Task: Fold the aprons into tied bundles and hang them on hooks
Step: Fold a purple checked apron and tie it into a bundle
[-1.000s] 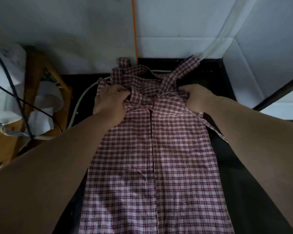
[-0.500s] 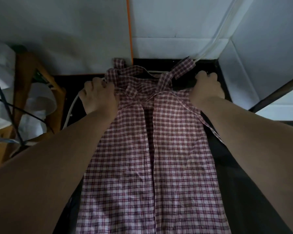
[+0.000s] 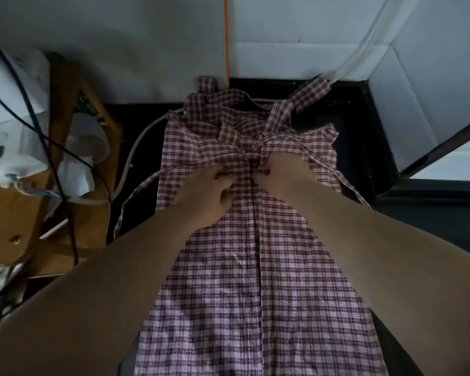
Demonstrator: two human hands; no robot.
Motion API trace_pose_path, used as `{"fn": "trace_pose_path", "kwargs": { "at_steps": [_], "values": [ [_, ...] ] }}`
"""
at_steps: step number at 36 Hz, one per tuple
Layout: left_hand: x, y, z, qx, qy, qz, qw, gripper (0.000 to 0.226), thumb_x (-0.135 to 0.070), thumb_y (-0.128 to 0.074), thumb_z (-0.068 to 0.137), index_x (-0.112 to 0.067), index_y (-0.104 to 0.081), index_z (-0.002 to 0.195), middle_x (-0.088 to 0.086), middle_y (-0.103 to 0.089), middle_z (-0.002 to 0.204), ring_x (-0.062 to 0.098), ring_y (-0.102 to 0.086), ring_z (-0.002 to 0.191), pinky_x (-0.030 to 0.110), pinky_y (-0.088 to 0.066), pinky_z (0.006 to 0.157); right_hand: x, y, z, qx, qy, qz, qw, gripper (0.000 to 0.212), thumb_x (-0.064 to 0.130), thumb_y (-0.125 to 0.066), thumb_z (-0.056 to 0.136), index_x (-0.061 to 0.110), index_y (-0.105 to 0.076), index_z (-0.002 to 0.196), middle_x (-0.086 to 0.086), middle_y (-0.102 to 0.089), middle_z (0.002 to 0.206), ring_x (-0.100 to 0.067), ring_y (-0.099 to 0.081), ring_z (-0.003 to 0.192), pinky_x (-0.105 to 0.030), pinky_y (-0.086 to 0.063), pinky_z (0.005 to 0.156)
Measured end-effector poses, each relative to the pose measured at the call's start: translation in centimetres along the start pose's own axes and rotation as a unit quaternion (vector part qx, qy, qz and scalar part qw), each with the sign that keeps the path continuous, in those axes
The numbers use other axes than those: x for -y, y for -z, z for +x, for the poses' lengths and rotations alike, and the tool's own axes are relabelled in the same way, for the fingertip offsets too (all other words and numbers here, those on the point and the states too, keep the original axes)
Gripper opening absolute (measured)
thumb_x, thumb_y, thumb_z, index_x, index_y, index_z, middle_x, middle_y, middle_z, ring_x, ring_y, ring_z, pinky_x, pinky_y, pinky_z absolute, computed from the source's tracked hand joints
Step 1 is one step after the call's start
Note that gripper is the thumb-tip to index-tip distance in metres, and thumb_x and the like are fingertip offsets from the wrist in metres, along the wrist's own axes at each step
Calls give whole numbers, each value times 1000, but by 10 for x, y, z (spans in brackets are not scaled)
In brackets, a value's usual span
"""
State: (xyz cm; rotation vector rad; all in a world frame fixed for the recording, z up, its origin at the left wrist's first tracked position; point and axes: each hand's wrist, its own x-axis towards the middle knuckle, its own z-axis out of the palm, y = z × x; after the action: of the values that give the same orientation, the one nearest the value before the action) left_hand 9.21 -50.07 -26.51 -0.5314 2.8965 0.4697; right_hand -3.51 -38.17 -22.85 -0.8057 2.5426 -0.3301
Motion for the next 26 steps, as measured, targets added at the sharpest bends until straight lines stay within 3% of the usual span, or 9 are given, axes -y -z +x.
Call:
{"fn": "trace_pose_path", "kwargs": {
  "at_steps": [3, 5, 8, 12, 17, 19, 21, 26],
  "values": [
    [-3, 0, -4, 35, 5, 20, 999, 53, -45, -42, 98, -34, -30, 148, -1, -16, 158, 30, -17, 141, 48, -20, 115, 5, -14, -2, -15, -38, -17, 999, 14, 15, -49, 94, 15, -49, 80, -3, -54, 85, -20, -50, 74, -30, -44, 61],
    [-4, 3, -5, 56, 7, 35, 998, 57, -48, -41, 97, -36, -23, 150, 0, -7, 160, 32, -13, 142, 49, -17, 116, 4, -18, -3, -33, -51, 7, 998, 5, 17, -50, 94, 12, -50, 94, -3, -55, 94, -22, -52, 79, -33, -46, 64],
    [-5, 5, -3, 78, 10, 51, 996, 61, -53, -37, 97, -39, -15, 151, -2, 1, 160, 33, -10, 141, 47, -15, 117, 3, -17, -5, -35, -75, 43, 996, 40, 37, -59, 90, 9, -44, 115, -5, -52, 104, -25, -56, 89, -37, -51, 70],
    [-7, 4, -1, 98, 9, 51, 994, 60, -56, -33, 97, -41, -11, 151, -3, 2, 162, 33, -5, 142, 46, -10, 117, 7, -16, 0, -16, -51, -12, 999, 10, 16, -47, 96, 10, -55, 96, -10, -61, 104, -22, -51, 81, -32, -46, 67],
    [-6, 6, 5, 100, -4, 42, 994, 59, -53, -34, 98, -39, -13, 151, -1, 0, 162, 34, -4, 143, 42, -9, 117, 6, -20, 4, -4, -43, 28, 999, 16, 11, -42, 97, 6, -56, 102, -13, -61, 106, -25, -58, 91, -30, -45, 68],
    [-5, 5, 8, 95, -12, 38, 995, 60, -53, -36, 98, -38, -14, 151, -1, 0, 162, 34, -5, 143, 42, -9, 118, 3, -21, 6, -22, -61, 64, 996, 20, 26, -47, 97, 7, -54, 101, -8, -62, 93, -22, -59, 80, -29, -44, 58],
    [-5, 2, 9, 85, -16, 43, 995, 60, -52, -36, 98, -37, -15, 152, -1, -2, 162, 34, -6, 143, 41, -10, 118, 1, -19, 7, -18, -68, 53, 996, 33, 43, -53, 93, 10, -51, 87, -3, -56, 77, -17, -53, 65, -27, -39, 50],
    [-3, -3, 5, 50, -19, 8, 999, 60, -51, -41, 96, -35, -22, 151, -2, -8, 161, 31, -8, 143, 40, -9, 117, 0, -15, 13, 0, -74, -12, 997, 29, 14, -46, 96, 10, -43, 68, -10, -57, 89, -22, -51, 75, -29, -42, 61]
  ]
}}
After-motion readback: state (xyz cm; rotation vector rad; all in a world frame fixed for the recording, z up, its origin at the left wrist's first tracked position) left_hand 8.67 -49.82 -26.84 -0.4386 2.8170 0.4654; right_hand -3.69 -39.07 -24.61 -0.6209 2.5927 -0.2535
